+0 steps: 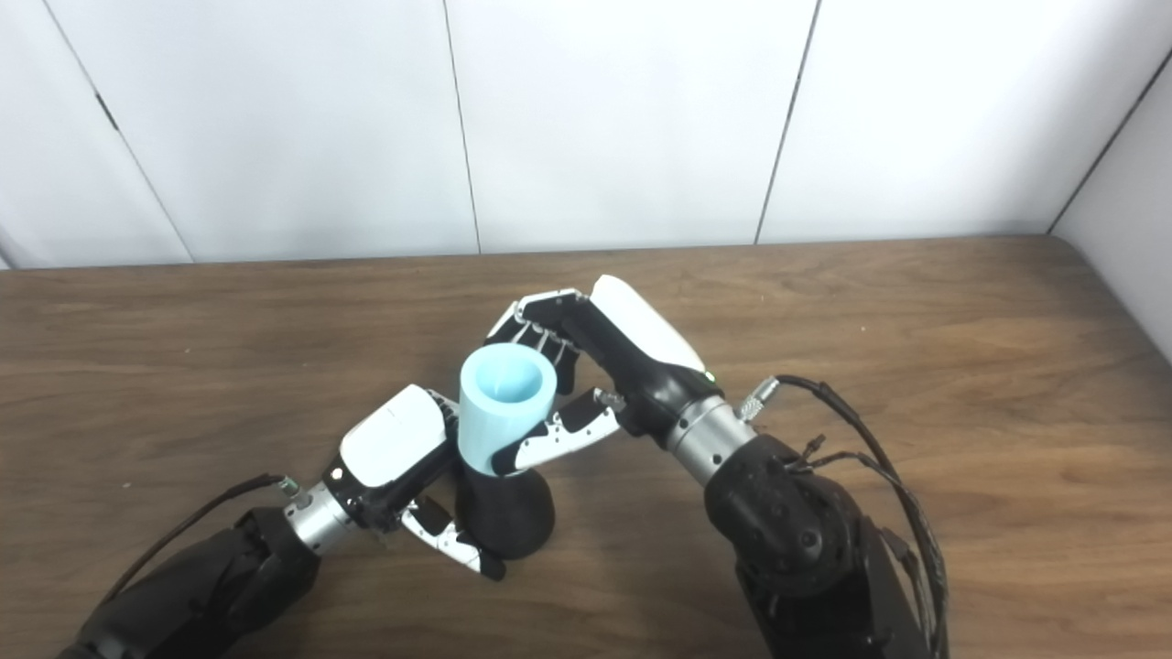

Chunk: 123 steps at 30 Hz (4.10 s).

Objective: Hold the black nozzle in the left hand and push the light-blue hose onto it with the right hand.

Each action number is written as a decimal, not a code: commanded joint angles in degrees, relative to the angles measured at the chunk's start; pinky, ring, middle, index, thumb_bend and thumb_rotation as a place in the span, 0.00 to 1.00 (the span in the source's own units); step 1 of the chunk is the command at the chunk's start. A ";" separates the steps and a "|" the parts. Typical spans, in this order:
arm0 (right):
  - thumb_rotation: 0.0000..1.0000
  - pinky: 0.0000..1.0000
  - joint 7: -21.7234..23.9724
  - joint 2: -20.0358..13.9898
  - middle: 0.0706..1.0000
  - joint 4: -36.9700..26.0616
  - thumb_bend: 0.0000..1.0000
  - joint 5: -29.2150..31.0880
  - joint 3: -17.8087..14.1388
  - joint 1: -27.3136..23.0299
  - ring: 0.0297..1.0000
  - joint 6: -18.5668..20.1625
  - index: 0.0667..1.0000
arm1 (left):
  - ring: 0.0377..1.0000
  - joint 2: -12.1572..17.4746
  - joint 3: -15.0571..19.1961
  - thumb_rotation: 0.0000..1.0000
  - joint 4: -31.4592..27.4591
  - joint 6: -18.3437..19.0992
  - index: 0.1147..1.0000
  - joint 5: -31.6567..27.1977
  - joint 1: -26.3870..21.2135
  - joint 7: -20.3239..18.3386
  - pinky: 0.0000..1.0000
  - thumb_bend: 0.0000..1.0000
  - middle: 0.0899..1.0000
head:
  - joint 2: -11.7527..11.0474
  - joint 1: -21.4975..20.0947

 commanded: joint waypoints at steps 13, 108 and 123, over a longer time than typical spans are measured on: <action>0.00 0.25 -2.16 -2.31 0.42 1.12 0.51 -2.70 3.23 0.13 0.34 -6.06 0.51 | 0.23 -3.61 -4.43 0.00 3.83 -0.18 0.45 0.27 6.97 -1.34 0.19 0.52 0.34 | 0.46 -0.03; 0.00 0.19 23.16 -3.30 0.43 -4.53 0.52 -31.20 1.28 -7.63 0.41 -28.43 0.45 | 0.24 -5.71 -6.90 0.00 7.75 -0.19 0.45 0.40 4.37 -2.66 0.21 0.52 0.34 | -1.05 -2.27; 0.00 0.23 27.72 -3.14 0.41 -5.14 0.52 -34.80 3.77 -7.75 0.38 -29.91 0.46 | 0.20 -5.75 -5.91 0.00 7.07 -0.17 0.44 0.85 4.58 -4.02 0.17 0.51 0.33 | -0.84 -2.15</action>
